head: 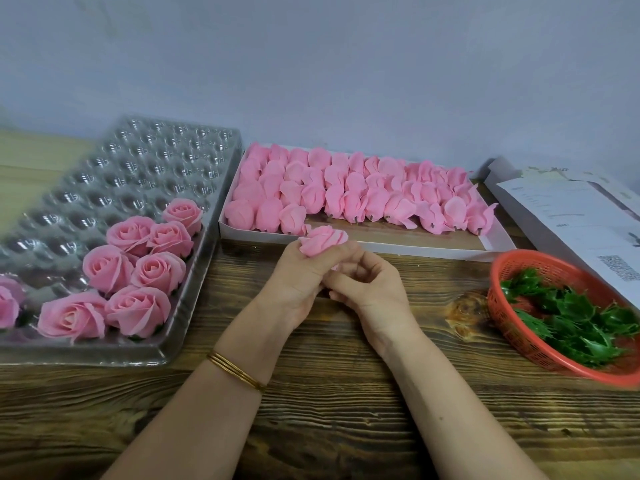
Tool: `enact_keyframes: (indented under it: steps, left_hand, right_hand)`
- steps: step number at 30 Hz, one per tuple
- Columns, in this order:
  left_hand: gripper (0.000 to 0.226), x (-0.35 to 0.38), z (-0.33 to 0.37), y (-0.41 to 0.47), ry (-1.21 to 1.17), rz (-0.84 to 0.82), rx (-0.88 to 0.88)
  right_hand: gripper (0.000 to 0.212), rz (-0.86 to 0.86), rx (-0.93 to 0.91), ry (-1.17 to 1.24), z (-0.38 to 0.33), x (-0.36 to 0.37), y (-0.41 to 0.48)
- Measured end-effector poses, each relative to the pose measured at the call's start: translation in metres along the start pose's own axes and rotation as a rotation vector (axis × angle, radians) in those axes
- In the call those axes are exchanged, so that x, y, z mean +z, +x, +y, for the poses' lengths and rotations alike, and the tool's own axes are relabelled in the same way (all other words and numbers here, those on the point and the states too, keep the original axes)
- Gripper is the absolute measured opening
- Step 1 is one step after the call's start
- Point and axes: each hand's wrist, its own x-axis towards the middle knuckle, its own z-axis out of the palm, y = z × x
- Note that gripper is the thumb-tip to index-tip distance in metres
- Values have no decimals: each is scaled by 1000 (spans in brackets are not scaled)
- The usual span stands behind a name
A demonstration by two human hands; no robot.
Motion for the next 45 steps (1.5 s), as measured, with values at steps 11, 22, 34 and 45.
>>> enact_keyframes:
  steps: [11,22,34,45]
  left_hand:
    - [20,-2,7,-5,35,-128,-10]
    - [60,-1,3,-2,86,-76,55]
    - [53,-1,5,-6,108,-86,68]
    - [31,-2,4,-8,121,-125,36]
  right_hand:
    - [7,-94,-26,-35,-3,-1,0]
    - [19,-24,-124,-117,3,-4,2]
    - [15,-148,-16,20,0,-4,3]
    - [24,-258,103,106,-7,-8,3]
